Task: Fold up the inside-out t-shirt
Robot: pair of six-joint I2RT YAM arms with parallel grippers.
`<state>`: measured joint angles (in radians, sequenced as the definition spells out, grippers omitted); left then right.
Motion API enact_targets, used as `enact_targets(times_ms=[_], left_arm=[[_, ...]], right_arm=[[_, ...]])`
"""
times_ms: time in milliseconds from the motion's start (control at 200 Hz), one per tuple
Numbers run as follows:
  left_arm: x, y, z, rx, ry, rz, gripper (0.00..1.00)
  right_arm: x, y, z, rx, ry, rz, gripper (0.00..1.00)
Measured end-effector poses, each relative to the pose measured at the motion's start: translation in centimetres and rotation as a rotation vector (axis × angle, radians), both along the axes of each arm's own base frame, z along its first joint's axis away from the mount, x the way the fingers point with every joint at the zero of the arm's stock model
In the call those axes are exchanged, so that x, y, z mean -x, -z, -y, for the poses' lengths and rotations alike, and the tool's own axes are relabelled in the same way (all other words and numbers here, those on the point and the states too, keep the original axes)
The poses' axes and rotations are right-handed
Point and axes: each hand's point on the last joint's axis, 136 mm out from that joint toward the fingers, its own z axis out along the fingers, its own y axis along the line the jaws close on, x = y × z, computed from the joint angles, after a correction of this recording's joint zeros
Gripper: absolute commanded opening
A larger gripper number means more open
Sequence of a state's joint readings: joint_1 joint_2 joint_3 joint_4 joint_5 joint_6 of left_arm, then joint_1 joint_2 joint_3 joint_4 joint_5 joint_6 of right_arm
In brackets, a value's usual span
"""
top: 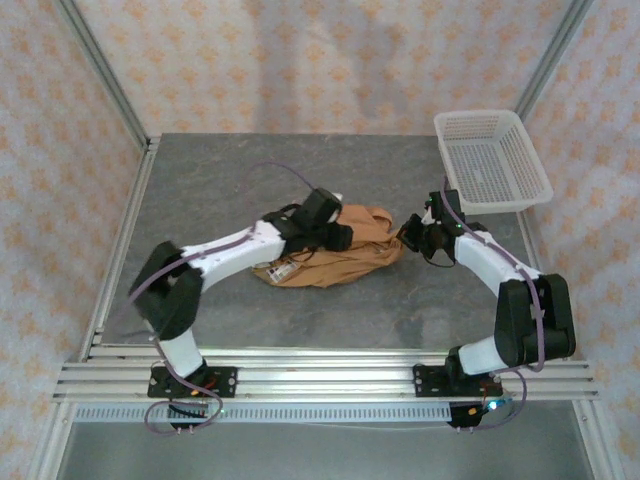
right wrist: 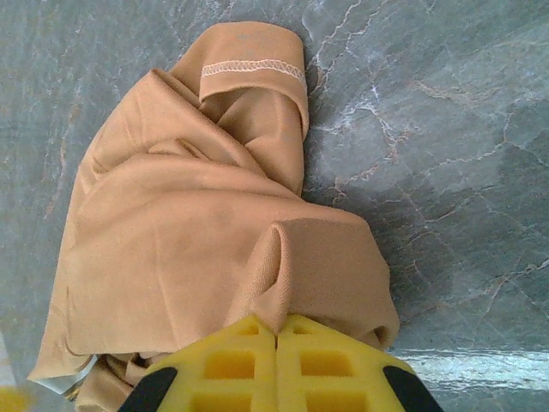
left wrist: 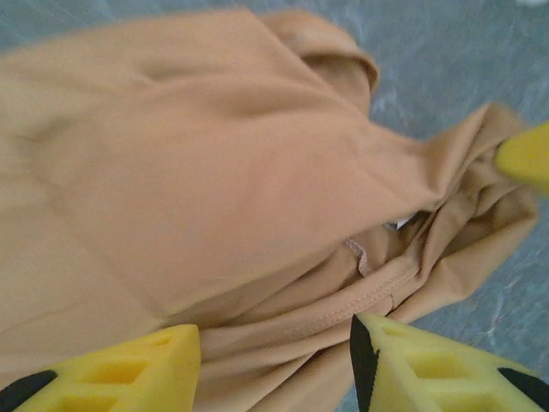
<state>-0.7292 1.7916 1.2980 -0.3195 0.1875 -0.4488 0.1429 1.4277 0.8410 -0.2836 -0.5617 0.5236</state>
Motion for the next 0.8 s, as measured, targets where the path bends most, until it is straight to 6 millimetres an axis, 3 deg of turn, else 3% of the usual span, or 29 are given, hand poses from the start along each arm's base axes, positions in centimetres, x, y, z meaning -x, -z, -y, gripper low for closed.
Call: enact_targets(times_ms=[105, 295, 470, 570, 706, 801], left_arm=[[-0.5, 2.6, 1.8, -0.04, 0.036, -0.036, 0.6], [-2.7, 3.6, 3.2, -0.072, 0.054, -0.022, 0.58], [-3.8, 5.3, 3.7, -0.141, 0.083, -0.026, 0.38], [-3.7, 6.5, 3.2, -0.176, 0.104, -0.046, 0.0], [-3.6, 6.4, 2.8, -0.18, 0.112, -0.065, 0.0], [-4.0, 5.2, 2.4, -0.167, 0.105, -0.085, 0.0]], right_arm=[[0.0, -0.4, -0.1, -0.005, -0.002, 0.011, 0.0], [0.0, -0.9, -0.1, -0.01, -0.005, 0.025, 0.0], [0.1, -1.1, -0.1, -0.009, -0.005, 0.027, 0.0], [0.2, -1.2, -0.1, -0.008, -0.004, 0.026, 0.0], [0.2, -1.3, 0.0, -0.002, -0.003, 0.026, 0.0], [0.1, -1.4, 0.5, 0.027, 0.008, 0.019, 0.0]])
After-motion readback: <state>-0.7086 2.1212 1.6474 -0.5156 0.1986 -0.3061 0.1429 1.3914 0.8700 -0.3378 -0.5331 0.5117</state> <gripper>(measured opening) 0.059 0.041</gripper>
